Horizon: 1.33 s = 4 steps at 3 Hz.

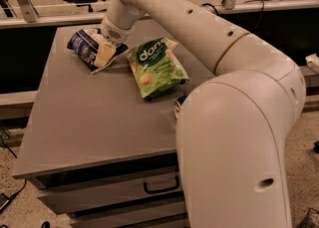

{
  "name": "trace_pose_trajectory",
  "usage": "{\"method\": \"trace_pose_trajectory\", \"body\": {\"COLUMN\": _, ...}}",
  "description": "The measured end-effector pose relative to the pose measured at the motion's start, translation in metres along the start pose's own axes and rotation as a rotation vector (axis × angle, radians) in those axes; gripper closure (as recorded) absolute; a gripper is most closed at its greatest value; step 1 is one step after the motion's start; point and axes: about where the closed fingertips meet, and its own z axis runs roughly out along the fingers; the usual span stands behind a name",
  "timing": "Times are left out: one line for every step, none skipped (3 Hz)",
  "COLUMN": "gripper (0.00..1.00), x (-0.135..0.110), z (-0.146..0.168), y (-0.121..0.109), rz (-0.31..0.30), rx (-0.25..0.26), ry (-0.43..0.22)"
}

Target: Pick blue chip bag

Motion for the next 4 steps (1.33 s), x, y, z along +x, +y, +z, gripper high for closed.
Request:
{"method": "trace_pose_trajectory", "body": {"gripper": 0.88, "x": -0.008, "z": -0.016, "y": 0.000, "rz": -0.003, "rx": 0.024, "ry": -0.069}}
{"method": "trace_pose_trajectory", "body": {"gripper": 1.00, "x": -0.026, "z": -0.045, "y": 0.003, "rz": -0.044, "rx": 0.067, "ry": -0.135}}
{"method": "trace_pose_trajectory", "body": {"gripper": 1.00, "x": -0.046, "z": -0.072, "y": 0.008, "rz": -0.097, "rx": 0.094, "ry": -0.207}}
{"method": "trace_pose_trajectory", "body": {"gripper": 1.00, "x": -0.047, "z": -0.073, "y": 0.009, "rz": -0.104, "rx": 0.094, "ry": -0.212}}
